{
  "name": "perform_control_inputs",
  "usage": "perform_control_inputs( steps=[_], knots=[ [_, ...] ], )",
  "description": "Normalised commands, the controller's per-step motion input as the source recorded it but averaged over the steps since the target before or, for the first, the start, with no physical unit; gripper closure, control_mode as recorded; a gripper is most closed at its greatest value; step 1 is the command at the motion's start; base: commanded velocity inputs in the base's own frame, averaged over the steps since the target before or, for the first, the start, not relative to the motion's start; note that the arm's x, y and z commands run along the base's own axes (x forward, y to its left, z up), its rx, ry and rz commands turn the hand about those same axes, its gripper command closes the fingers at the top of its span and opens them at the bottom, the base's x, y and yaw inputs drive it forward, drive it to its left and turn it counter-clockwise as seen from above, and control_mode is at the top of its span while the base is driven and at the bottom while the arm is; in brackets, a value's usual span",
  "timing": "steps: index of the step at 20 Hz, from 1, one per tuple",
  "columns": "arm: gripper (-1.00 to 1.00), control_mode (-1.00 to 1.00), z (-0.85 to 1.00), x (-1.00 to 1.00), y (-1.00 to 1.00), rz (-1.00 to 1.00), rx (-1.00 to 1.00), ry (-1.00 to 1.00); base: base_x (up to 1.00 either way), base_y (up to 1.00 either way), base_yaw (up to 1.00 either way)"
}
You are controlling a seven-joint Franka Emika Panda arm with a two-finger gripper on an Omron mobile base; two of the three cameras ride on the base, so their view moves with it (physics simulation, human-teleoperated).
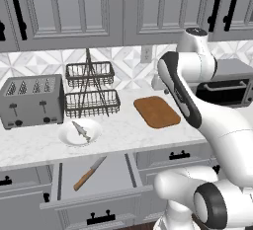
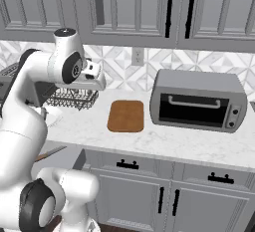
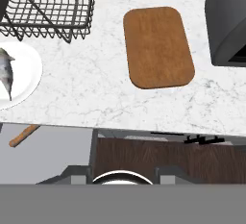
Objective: Pick up the knife from the drawer and place it on the cutting board. Then place the meat from the plate to the cutting board.
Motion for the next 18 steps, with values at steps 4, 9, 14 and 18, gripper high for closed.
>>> perform_control_inputs(
  steps=[4, 9, 14, 18],
  knots=[
    [-1.00, -1.00, 0.00, -0.28, 0.00, 0.00, 0.00, 0.00, 0.00, 0.00, 0.00],
    [-1.00, -1.00, -0.04, -0.51, 0.00, 0.00, 0.00, 0.01, 0.00, 0.00, 0.00],
    [-1.00, -1.00, -0.16, -0.57, 0.03, 0.00, 0.00, 0.00, 0.00, 0.00, 0.00],
    [-1.00, -1.00, -0.26, -0.56, 0.02, 0.00, 0.00, 0.00, 0.00, 0.00, 0.00]
  ],
)
